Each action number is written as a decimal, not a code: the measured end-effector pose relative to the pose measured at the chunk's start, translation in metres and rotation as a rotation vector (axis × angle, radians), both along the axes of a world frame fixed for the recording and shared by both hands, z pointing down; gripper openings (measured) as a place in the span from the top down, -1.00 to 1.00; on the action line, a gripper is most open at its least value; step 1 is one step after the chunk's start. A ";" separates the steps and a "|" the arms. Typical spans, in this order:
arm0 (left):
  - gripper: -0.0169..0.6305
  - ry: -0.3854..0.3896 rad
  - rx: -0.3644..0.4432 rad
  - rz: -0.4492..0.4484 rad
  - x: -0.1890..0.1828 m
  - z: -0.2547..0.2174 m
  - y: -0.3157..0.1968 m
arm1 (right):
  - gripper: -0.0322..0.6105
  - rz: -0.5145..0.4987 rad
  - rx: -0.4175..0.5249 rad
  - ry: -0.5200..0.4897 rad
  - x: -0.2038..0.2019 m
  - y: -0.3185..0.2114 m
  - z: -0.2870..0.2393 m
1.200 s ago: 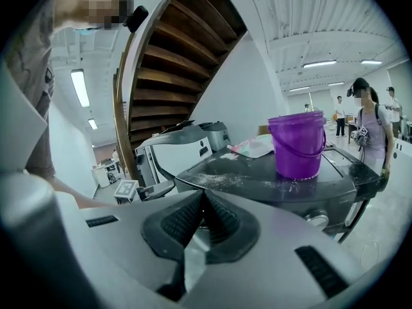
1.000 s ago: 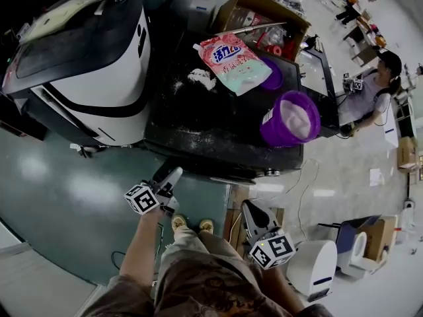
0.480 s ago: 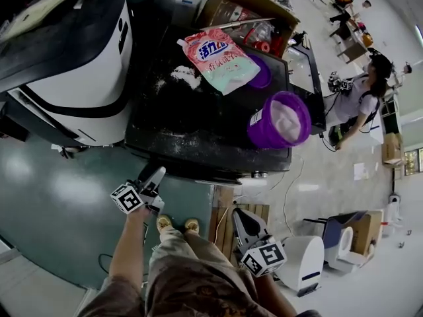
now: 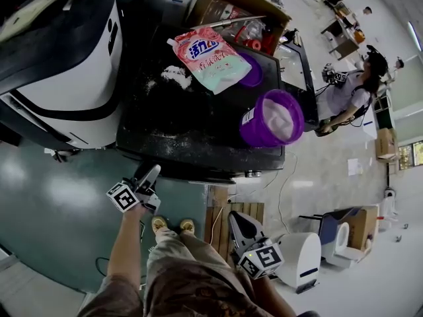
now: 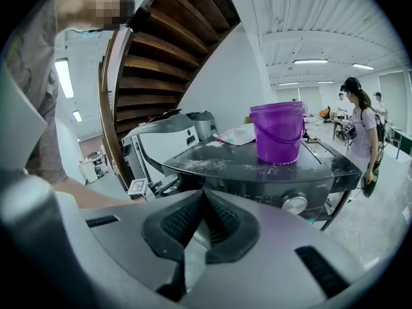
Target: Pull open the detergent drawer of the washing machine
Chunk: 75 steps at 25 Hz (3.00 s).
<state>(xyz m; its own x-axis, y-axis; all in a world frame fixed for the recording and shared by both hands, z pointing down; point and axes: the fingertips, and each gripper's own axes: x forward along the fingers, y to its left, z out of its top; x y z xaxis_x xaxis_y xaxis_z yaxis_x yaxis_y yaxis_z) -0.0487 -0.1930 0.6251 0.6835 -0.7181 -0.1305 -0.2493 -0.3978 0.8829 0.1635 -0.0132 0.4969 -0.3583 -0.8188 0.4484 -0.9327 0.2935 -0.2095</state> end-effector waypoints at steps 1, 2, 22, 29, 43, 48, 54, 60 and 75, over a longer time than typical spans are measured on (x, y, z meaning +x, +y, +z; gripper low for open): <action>-0.25 0.004 0.001 -0.004 0.000 0.000 -0.001 | 0.89 0.003 0.003 -0.002 0.002 0.000 -0.001; -0.25 0.007 0.003 -0.008 0.000 0.000 -0.001 | 0.89 0.005 0.002 0.003 0.004 0.001 -0.001; -0.24 0.129 0.014 -0.060 -0.003 -0.003 -0.004 | 0.89 -0.024 -0.017 0.015 0.005 0.009 0.002; -0.22 0.232 0.027 -0.073 -0.004 -0.010 -0.005 | 0.89 -0.028 -0.032 0.018 0.005 0.016 0.005; -0.03 0.380 0.035 -0.118 -0.013 -0.005 -0.004 | 0.89 -0.037 -0.051 0.025 0.003 0.026 0.010; -0.01 0.389 0.039 -0.110 -0.013 -0.004 -0.002 | 0.89 -0.042 -0.059 0.027 0.002 0.029 0.013; 0.00 0.397 0.034 -0.106 -0.015 -0.002 0.005 | 0.89 -0.043 -0.068 0.022 0.001 0.032 0.015; 0.00 0.397 0.038 -0.107 -0.017 -0.003 0.013 | 0.89 -0.059 -0.060 0.019 -0.003 0.033 0.015; 0.00 0.404 0.033 -0.108 -0.025 -0.001 0.051 | 0.89 -0.121 -0.056 0.009 -0.015 0.034 0.014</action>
<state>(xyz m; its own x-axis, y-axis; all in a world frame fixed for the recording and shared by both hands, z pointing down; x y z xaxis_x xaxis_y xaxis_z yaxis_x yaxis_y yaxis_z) -0.0738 -0.1423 0.6243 0.4935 -0.7737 -0.3972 0.0729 -0.4183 0.9054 0.1489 0.0212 0.5108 -0.4485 -0.7434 0.4962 -0.8933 0.3918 -0.2203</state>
